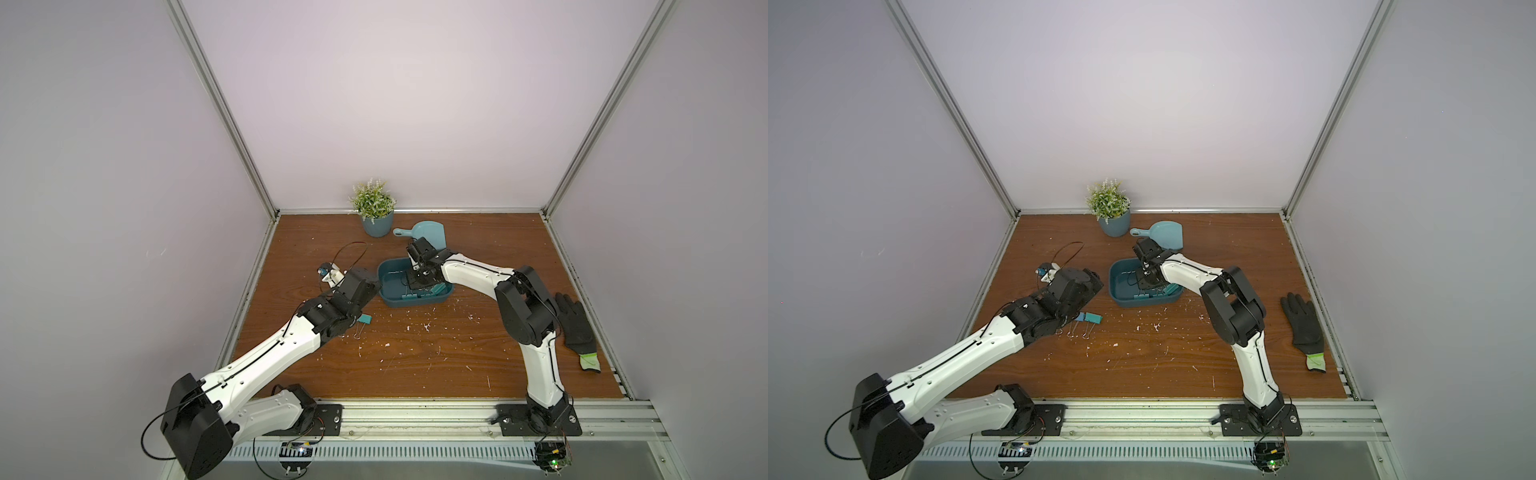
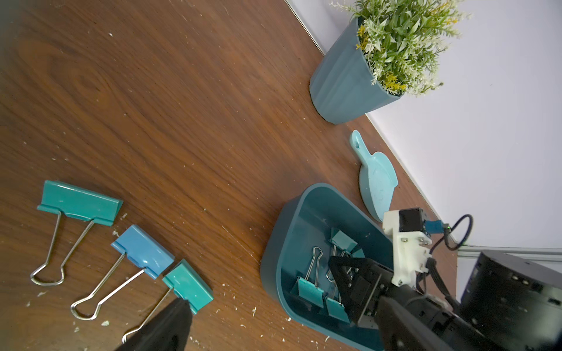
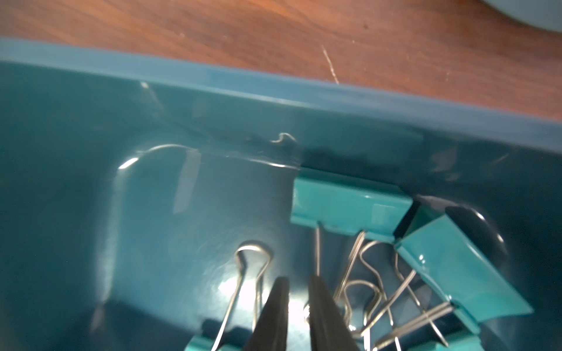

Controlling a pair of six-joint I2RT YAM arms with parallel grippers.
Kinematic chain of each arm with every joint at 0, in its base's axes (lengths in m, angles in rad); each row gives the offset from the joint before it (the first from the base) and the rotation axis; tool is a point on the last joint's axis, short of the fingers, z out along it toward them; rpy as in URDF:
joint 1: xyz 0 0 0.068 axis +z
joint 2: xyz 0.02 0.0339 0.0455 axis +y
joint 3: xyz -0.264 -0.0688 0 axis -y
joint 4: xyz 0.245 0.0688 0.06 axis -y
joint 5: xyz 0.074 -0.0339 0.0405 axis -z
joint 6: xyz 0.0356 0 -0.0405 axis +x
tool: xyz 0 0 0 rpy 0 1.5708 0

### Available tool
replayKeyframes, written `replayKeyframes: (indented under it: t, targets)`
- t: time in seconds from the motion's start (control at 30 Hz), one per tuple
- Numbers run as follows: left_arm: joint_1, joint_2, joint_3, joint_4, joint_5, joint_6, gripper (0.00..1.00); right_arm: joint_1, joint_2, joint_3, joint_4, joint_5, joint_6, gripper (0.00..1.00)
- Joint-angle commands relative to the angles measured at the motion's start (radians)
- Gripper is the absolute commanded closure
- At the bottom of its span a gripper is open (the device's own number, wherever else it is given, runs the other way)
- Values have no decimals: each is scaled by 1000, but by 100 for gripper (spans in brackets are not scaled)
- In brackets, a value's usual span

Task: Take out the binder clips from the storage box
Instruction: Pick up the binder clip from the storage box.

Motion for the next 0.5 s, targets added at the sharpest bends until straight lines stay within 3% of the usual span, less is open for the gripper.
replayKeyframes:
  t: [0.0, 0.37, 0.4, 0.47]
  targets:
    - [11, -16, 6, -42, -29, 34, 1, 4, 6, 40, -25, 36, -17, 79]
    - [15, -38, -1, -44, -29, 52, 1, 3, 60, 99, -45, 43, -22, 76]
    - [15, -39, -1, -44, -27, 54, 1, 3, 66, 99, -45, 42, -21, 78]
    - [15, -43, -3, -45, -24, 58, 1, 2, 74, 100, -45, 36, -18, 92]
